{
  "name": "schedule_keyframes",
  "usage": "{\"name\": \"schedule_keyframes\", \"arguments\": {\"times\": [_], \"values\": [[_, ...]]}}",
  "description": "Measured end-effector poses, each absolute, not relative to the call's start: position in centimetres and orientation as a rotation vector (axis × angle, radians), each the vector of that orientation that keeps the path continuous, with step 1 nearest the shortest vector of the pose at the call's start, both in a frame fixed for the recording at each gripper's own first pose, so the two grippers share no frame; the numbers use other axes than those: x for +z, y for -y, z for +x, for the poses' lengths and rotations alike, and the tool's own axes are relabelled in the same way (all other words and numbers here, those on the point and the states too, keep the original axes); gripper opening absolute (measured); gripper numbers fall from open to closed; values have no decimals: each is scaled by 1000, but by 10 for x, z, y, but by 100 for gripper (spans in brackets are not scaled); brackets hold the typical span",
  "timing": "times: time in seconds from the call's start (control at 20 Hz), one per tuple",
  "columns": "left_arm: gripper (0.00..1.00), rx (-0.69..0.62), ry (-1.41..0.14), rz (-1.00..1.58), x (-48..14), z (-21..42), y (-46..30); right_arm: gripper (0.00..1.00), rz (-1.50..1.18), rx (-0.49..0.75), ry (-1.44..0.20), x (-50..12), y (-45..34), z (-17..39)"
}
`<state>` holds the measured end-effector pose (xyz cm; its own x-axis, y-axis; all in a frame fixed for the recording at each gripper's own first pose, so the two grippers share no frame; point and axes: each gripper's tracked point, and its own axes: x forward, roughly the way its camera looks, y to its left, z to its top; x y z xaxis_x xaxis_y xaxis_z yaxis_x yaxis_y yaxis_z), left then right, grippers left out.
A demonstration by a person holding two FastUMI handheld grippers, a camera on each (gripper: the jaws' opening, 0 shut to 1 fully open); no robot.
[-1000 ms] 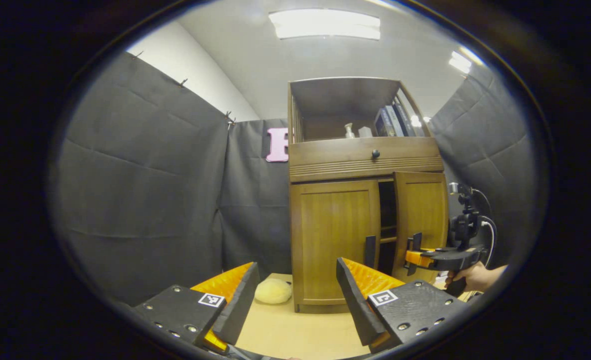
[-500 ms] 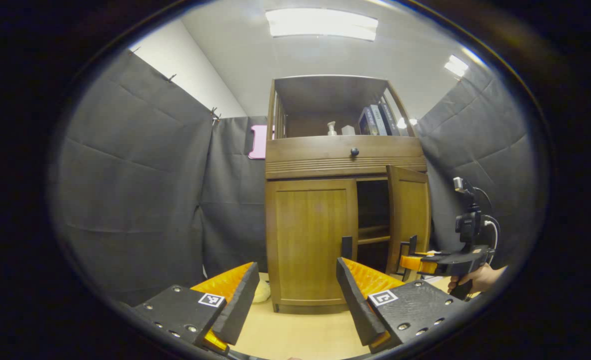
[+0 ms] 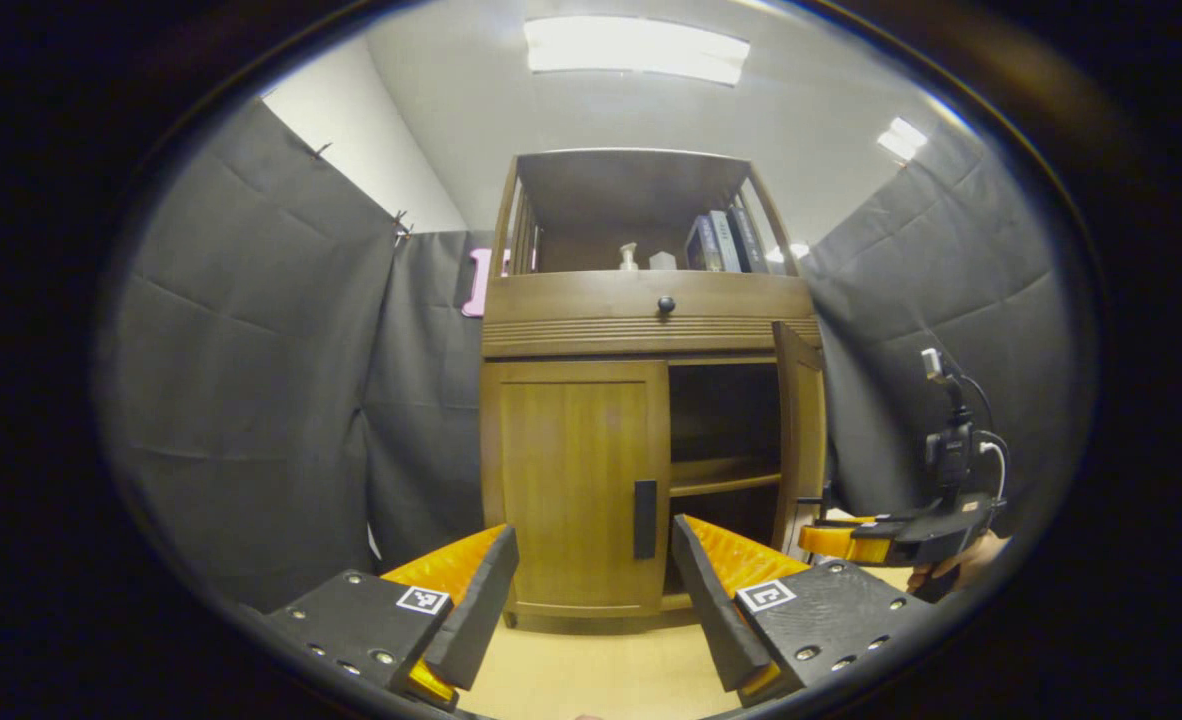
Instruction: Open the right door of the double-door shoe cabinet with the right hand, and open the left door with the left hand.
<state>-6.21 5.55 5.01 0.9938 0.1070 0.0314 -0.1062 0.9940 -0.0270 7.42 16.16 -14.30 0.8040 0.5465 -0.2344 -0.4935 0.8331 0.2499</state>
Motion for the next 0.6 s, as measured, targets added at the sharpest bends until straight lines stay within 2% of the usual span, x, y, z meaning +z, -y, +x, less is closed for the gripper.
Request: {"name": "schedule_keyframes", "arguments": {"times": [0.05, 0.2, 0.3, 0.4, 0.45, 0.6], "values": [[90, 99, 32, -27, 53, -64, -55, 17, 182, 559, -307, -142, -156, 72], [90, 79, 32, -36, 64, -69, -59, 24, 182, 551, -309, -141, -142, 67], [90, 65, 32, -40, 66, -71, -62, 20, 180, 546, -310, -141, -132, 64], [90, 50, 31, -42, 70, -72, -61, 24, 181, 540, -313, -142, -121, 61], [90, 43, 30, -43, 70, -72, -60, 20, 179, 538, -314, -143, -116, 60], [90, 22, 27, -48, 73, -73, -61, 20, 176, 529, -314, -145, -101, 58]]}}
